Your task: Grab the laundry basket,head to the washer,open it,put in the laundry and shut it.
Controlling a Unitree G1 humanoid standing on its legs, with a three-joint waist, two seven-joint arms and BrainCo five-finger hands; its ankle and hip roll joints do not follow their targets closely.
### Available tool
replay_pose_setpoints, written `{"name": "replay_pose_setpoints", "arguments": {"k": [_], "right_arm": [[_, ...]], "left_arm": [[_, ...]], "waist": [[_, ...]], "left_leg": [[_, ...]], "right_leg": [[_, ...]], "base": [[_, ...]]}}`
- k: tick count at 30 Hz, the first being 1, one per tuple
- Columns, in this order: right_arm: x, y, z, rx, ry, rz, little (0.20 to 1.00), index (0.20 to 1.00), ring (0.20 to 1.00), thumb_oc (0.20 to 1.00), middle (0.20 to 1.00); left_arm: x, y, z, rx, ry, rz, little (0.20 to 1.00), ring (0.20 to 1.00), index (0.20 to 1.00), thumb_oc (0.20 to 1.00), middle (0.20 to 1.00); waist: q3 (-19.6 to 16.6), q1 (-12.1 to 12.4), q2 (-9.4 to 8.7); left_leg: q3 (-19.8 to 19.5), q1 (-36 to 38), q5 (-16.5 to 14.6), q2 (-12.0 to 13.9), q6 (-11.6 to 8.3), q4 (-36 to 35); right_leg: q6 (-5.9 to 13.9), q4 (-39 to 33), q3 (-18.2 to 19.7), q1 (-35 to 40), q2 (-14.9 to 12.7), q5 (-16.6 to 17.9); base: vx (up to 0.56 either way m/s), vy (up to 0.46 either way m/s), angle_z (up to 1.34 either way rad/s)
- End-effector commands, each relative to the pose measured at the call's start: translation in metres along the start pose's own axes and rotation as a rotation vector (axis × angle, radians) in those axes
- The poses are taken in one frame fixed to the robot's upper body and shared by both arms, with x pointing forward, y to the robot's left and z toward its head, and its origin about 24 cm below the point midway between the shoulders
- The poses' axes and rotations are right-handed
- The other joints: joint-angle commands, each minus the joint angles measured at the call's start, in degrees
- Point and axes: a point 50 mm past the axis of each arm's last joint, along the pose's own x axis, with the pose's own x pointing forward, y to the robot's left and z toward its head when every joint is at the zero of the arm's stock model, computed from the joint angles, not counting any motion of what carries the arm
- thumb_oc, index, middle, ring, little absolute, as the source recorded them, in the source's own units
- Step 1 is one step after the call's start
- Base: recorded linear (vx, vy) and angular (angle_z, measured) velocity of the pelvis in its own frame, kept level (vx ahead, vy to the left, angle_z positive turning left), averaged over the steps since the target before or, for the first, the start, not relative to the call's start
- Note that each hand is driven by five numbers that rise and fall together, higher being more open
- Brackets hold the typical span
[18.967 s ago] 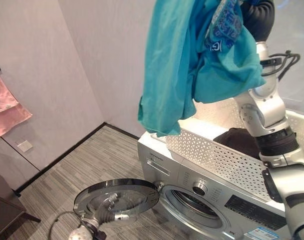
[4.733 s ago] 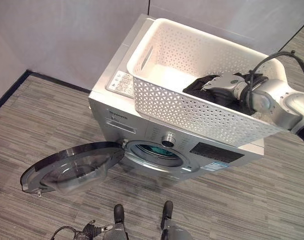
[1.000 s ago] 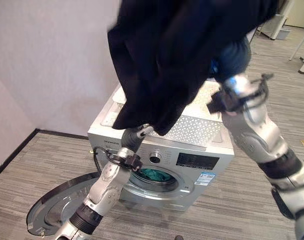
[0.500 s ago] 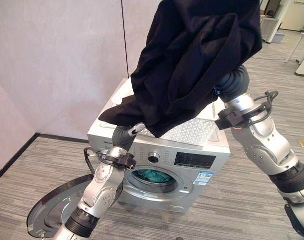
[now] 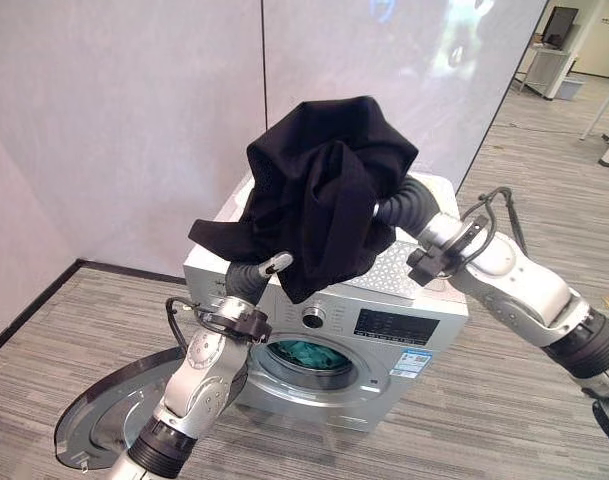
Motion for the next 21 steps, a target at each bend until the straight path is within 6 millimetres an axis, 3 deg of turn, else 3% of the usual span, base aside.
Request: {"name": "replay_pose_setpoints", "arguments": {"k": [1, 3, 5, 8, 15, 16, 17, 18, 19, 20, 21], "right_arm": [[0.016, 0.003, 0.019, 0.046, -0.084, 0.075, 0.200, 0.200, 0.200, 0.200, 0.200], [0.016, 0.010, 0.011, 0.110, -0.050, 0.109, 0.200, 0.200, 0.200, 0.200, 0.200], [0.017, 0.018, 0.013, 0.083, -0.053, 0.152, 0.200, 0.200, 0.200, 0.200, 0.200], [0.017, 0.028, -0.003, 0.086, 0.003, 0.199, 0.200, 0.200, 0.200, 0.200, 0.200], [0.017, 0.023, -0.006, -0.072, -0.007, 0.141, 0.200, 0.200, 0.200, 0.200, 0.200], [0.016, 0.016, 0.001, -0.194, -0.031, 0.110, 0.200, 0.200, 0.200, 0.200, 0.200], [0.015, 0.012, -0.001, -0.230, -0.022, 0.089, 0.200, 0.200, 0.200, 0.200, 0.200], [0.015, 0.012, -0.001, -0.230, -0.022, 0.088, 0.200, 0.200, 0.200, 0.200, 0.200], [0.015, 0.012, -0.001, -0.230, -0.022, 0.088, 0.200, 0.200, 0.200, 0.200, 0.200], [0.013, 0.010, -0.002, -0.251, -0.027, 0.063, 0.476, 0.476, 0.476, 0.476, 0.476], [0.013, 0.009, 0.000, -0.294, -0.037, 0.042, 1.000, 1.000, 1.000, 1.000, 1.000]], "left_arm": [[0.005, -0.007, 0.016, 0.071, -0.082, -0.081, 1.000, 1.000, 1.000, 1.000, 1.000], [0.006, -0.011, 0.013, 0.061, -0.072, -0.096, 1.000, 1.000, 1.000, 1.000, 1.000], [0.007, -0.012, 0.012, 0.069, -0.067, -0.109, 1.000, 1.000, 1.000, 1.000, 1.000], [0.009, -0.018, 0.016, 0.040, -0.088, -0.141, 1.000, 1.000, 1.000, 1.000, 1.000], [0.014, -0.032, 0.012, -0.018, -0.073, -0.204, 1.000, 1.000, 1.000, 1.000, 1.000], [0.013, -0.032, 0.011, -0.028, -0.065, -0.208, 0.831, 0.831, 0.831, 0.831, 0.831], [0.013, -0.033, 0.011, -0.037, -0.064, -0.211, 0.467, 0.467, 0.467, 0.467, 0.467], [0.013, -0.033, 0.011, -0.037, -0.064, -0.211, 0.467, 0.467, 0.467, 0.467, 0.467], [0.013, -0.033, 0.011, -0.037, -0.064, -0.211, 0.316, 0.316, 0.316, 0.316, 0.316], [0.012, -0.033, 0.011, -0.058, -0.065, -0.208, 0.200, 0.200, 0.200, 0.200, 0.200], [0.011, -0.033, 0.010, -0.073, -0.061, -0.208, 0.200, 0.200, 0.200, 0.200, 0.200]], "waist": [[-0.1, 1.6, -2.74], [0.0, 1.9, -2.91], [0.1, 2.0, -2.80], [0.1, 2.4, -2.47], [0.0, 2.2, -1.75], [0.0, 2.0, -1.56], [-0.1, 2.0, -1.52], [-0.1, 2.0, -1.54], [-0.1, 2.0, -1.54], [-0.1, 1.9, -1.49], [-0.1, 1.8, -1.37]], "left_leg": [[-2.2, -2.6, 0.5, -0.3, -1.56, 0.3], [-2.5, -2.7, 0.6, -0.4, -1.62, 0.3], [-2.5, -2.8, 0.7, -0.4, -1.62, 0.3], [-2.5, -3.0, 0.8, -0.5, -1.58, 0.3], [-2.8, -3.0, 0.8, -0.5, -1.47, 0.3], [-2.8, -3.0, 0.8, -0.6, -1.38, 0.3], [-2.8, -3.0, 0.7, -0.6, -1.34, 0.3], [-2.8, -3.0, 0.7, -0.6, -1.34, 0.3], [-2.8, -3.0, 0.7, -0.6, -1.34, 0.3], [-2.7, -3.0, 0.7, -0.7, -1.28, 0.3], [-2.8, -2.9, 0.6, -0.7, -1.23, 0.3]], "right_leg": [[1.34, 0.5, -1.7, 1.9, -0.4, 2.1], [1.32, 0.5, -2.2, 2.0, -0.5, 2.1], [1.31, 0.5, -2.1, 2.0, -0.4, 2.0], [1.32, 0.4, -2.3, 1.9, -0.6, 2.1], [1.41, 0.5, -2.6, 2.0, -0.7, 2.0], [1.46, 0.5, -2.4, 1.9, -0.8, 2.0], [1.46, 0.5, -2.3, 2.0, -0.8, 2.1], [1.46, 0.5, -2.3, 2.0, -0.8, 2.1], [1.46, 0.5, -2.3, 2.0, -0.8, 2.1], [1.46, 0.4, -2.2, 2.0, -0.7, 2.1], [1.51, 0.4, -2.2, 1.9, -0.7, 2.1]], "base": [[-0.01, 0.000, 0.08], [-0.02, 0.002, 0.08], [-0.02, 0.005, 0.11], [0.00, 0.002, 0.02], [0.00, 0.000, 0.00], [0.00, 0.001, 0.04], [0.00, 0.001, 0.03], [0.00, 0.000, 0.00], [0.00, 0.000, 0.00], [0.00, 0.000, 0.00], [0.00, 0.000, 0.00]]}}
